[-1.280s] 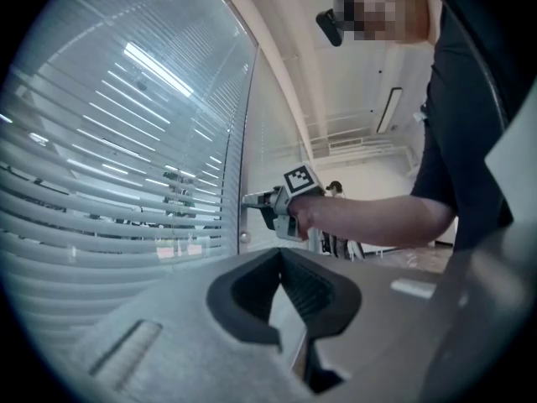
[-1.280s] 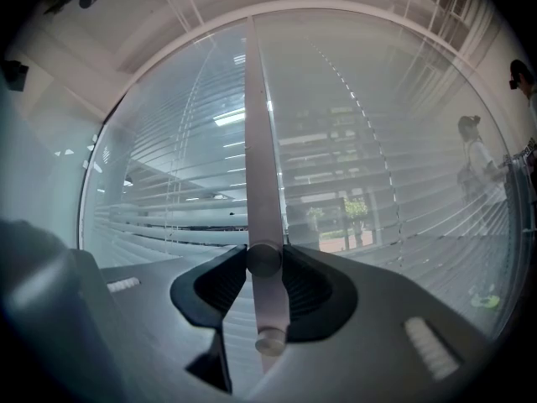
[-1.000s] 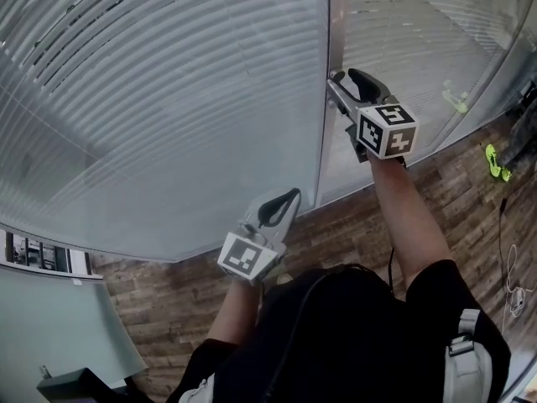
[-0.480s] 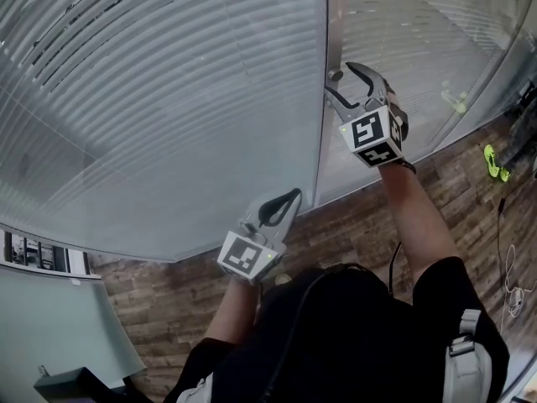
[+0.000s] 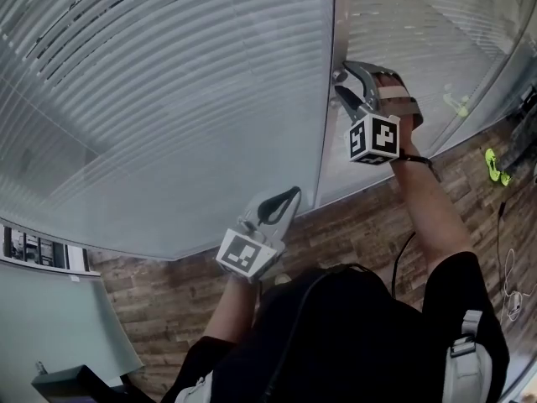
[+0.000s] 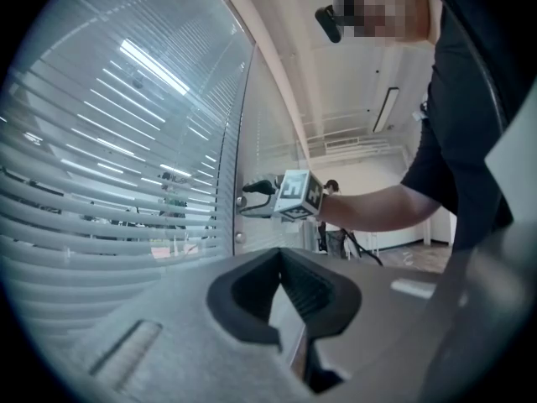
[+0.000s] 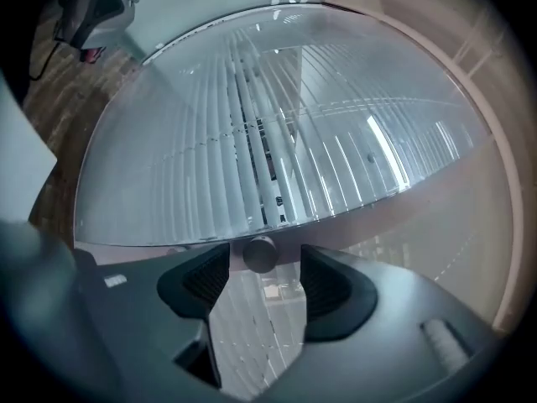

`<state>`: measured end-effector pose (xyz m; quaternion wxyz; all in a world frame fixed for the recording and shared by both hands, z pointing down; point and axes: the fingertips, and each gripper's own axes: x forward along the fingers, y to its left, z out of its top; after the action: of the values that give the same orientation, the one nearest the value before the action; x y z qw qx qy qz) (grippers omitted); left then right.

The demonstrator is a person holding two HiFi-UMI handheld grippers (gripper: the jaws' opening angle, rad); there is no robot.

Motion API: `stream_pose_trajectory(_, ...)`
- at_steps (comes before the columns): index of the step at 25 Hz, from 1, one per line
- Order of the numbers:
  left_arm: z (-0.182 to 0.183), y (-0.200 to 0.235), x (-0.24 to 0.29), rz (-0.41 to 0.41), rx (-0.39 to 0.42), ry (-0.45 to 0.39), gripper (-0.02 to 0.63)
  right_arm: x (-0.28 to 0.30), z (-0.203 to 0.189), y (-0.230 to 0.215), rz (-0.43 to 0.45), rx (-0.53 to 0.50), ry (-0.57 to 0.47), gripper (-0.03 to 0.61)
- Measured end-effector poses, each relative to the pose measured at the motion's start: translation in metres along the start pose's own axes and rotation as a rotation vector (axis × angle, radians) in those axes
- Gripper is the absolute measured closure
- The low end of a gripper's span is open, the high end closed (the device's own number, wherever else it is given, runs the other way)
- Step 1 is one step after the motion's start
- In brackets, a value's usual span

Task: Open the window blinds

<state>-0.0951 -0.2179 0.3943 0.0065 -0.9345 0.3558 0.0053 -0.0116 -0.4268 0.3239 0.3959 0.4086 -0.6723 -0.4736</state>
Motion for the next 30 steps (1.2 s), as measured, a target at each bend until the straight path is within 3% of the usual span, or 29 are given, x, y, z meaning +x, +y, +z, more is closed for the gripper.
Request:
stream_pose_trajectory(8,-0.001,-0.003,0.003,-0.008,0.004,0.001,0.609,0.001,0.006,0.003,-0.016,-0.083,-0.009,0.371)
stream_pose_trajectory(10,-0.002,-0.003,0.003,-0.004,0.003,0.0,0.609,0.001,0.007,0.005,-0.02,-0.111,-0.009,0.446)
stream_pose_trajectory(15,-0.003,0.0,0.002,0.006,-0.004,0.008,0.609,0.003,0.005,0.006,-0.021,-0.109,-0.007,0.451)
stream_pose_trajectory(20,-0.004,0.0,0.002,0.005,-0.005,0.008,0.609,0.003,0.008,0.001,-0.003,0.028,-0.036,0.451)
stream_pose_trajectory(26,-0.003,0.001,0.001,0.007,-0.003,0.01,0.609,0.001,0.006,-0.005,0.04,0.351,-0.077,0.449)
stream_pose_trajectory(30,-0.002,-0.001,0.002,0.0,0.001,0.009,0.609,0.002,0.004,-0.009,0.021,0.493,-0.087,0.449)
